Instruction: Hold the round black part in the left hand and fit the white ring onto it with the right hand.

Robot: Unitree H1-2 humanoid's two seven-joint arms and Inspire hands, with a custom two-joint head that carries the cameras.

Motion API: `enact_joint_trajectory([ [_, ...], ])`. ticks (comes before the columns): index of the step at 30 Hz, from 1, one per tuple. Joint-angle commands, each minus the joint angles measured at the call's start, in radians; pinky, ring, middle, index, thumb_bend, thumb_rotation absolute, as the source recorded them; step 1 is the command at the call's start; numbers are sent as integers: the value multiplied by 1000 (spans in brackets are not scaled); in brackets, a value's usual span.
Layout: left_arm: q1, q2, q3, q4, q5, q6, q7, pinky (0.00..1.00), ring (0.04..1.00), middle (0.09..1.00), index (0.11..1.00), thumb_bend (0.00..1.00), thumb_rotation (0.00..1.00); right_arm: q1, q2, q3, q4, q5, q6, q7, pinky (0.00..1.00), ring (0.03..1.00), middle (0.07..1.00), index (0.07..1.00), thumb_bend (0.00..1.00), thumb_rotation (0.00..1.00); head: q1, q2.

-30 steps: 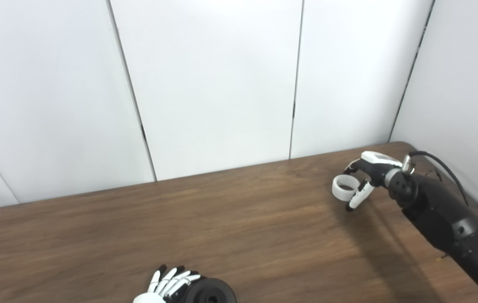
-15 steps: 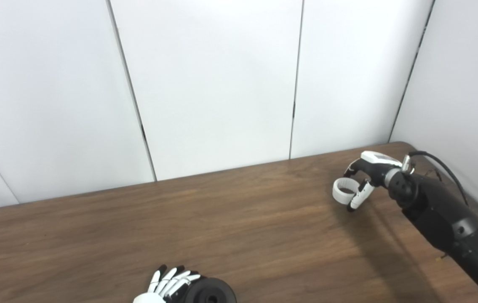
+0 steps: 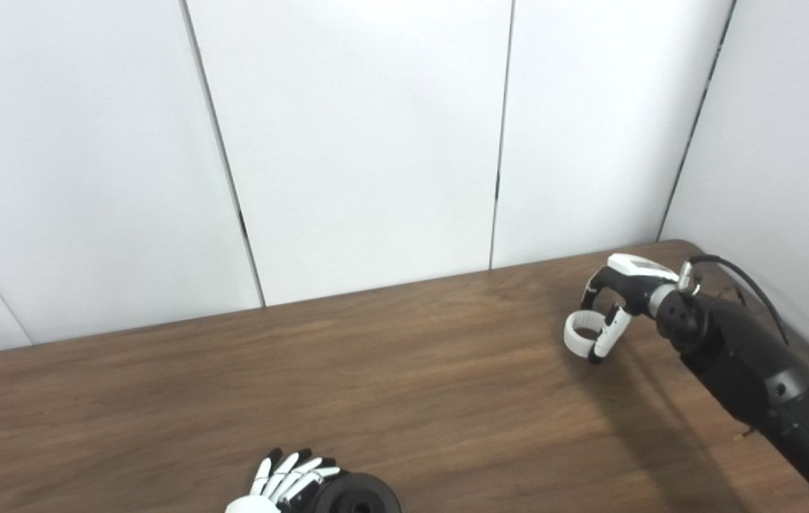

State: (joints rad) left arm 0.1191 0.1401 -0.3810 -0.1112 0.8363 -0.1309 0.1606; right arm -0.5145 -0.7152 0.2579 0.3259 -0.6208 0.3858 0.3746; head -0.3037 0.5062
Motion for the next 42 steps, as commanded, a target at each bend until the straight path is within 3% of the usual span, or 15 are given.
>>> enact_joint_trajectory([
  [1, -6, 32, 21, 366, 20, 9, 106, 1000, 907, 821, 482, 525, 61, -173, -90, -50, -45, -41, -59, -74, 959, 928, 838, 495, 523, 145, -2, 1],
  [10, -7, 30, 19, 367, 27, 14, 110, 1000, 908, 820, 482, 525, 62, -174, -90, -42, -35, -44, -80, -80, 905, 924, 842, 492, 523, 142, 1, 4],
  [17, -5, 31, 21, 366, 22, 12, 108, 1000, 911, 822, 483, 525, 63, -159, -91, -46, -39, -44, -140, -126, 839, 873, 772, 486, 521, 129, 2, 7],
  [23, -6, 29, 19, 366, 26, 15, 108, 1000, 910, 822, 483, 525, 64, -163, -96, -39, -33, -48, -197, -143, 836, 862, 770, 485, 523, 129, 3, 11],
  [27, -3, 26, 19, 358, 26, 21, 102, 1000, 914, 825, 483, 524, 65, -163, -100, -37, -66, -56, -199, -114, 857, 872, 774, 485, 523, 129, 9, 16],
  [35, 8, 22, 17, 333, 32, 32, 92, 1000, 913, 828, 484, 524, 66, -137, -115, -31, -224, -73, -205, -21, 875, 893, 784, 485, 524, 133, 34, 45],
  [42, 27, 14, 19, 291, 46, 47, 74, 1000, 917, 832, 485, 525, 67, -107, -120, -32, -435, -54, -187, 99, 896, 898, 791, 485, 524, 135, 76, 99],
])
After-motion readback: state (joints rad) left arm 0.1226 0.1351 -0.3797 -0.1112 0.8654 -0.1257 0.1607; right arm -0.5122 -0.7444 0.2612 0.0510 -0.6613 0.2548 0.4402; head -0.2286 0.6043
